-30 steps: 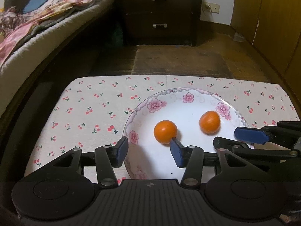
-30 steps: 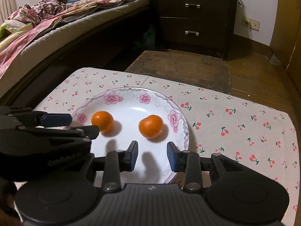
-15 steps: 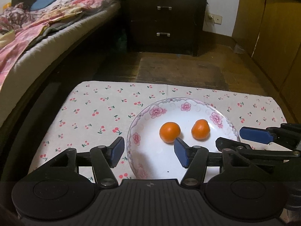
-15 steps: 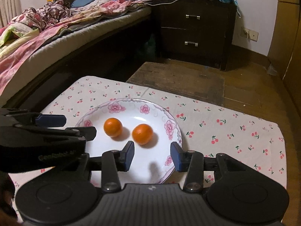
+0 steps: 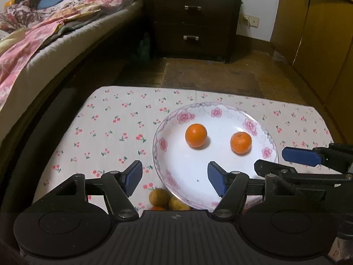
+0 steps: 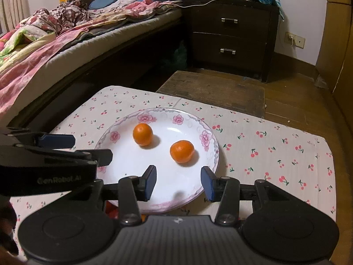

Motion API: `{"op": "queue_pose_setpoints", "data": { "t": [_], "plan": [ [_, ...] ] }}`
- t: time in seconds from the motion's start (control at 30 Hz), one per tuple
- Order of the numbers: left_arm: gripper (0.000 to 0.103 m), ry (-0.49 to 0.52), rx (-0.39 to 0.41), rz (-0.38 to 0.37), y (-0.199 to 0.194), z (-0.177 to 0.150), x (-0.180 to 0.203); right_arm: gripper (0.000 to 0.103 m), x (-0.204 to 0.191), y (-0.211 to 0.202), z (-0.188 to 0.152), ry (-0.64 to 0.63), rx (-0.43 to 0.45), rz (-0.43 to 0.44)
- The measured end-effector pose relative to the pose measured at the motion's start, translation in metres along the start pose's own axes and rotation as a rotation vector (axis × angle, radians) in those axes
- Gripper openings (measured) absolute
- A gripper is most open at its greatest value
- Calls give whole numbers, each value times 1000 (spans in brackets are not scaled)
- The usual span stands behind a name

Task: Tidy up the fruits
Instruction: 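Withdraw both open tools from the plate back toward the fruit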

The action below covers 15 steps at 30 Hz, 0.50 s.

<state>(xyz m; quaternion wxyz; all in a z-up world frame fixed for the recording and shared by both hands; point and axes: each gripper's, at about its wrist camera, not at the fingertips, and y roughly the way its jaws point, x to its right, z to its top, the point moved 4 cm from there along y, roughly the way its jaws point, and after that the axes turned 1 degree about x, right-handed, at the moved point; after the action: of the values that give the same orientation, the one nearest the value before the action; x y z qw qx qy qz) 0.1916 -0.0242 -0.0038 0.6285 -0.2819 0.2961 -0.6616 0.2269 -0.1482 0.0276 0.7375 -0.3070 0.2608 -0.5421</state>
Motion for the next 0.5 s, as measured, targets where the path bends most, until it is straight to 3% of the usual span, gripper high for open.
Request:
{"op": "queue_pose_setpoints", "data": {
  "t": [0.3, 0.5],
  "plan": [
    [74, 0, -7, -11, -5, -8, -2, 38, 4, -4, -4, 17, 5, 15],
    [73, 2, -23, -37, -21, -25, -3, 38, -1, -24, -30, -7, 6, 27]
  ]
}}
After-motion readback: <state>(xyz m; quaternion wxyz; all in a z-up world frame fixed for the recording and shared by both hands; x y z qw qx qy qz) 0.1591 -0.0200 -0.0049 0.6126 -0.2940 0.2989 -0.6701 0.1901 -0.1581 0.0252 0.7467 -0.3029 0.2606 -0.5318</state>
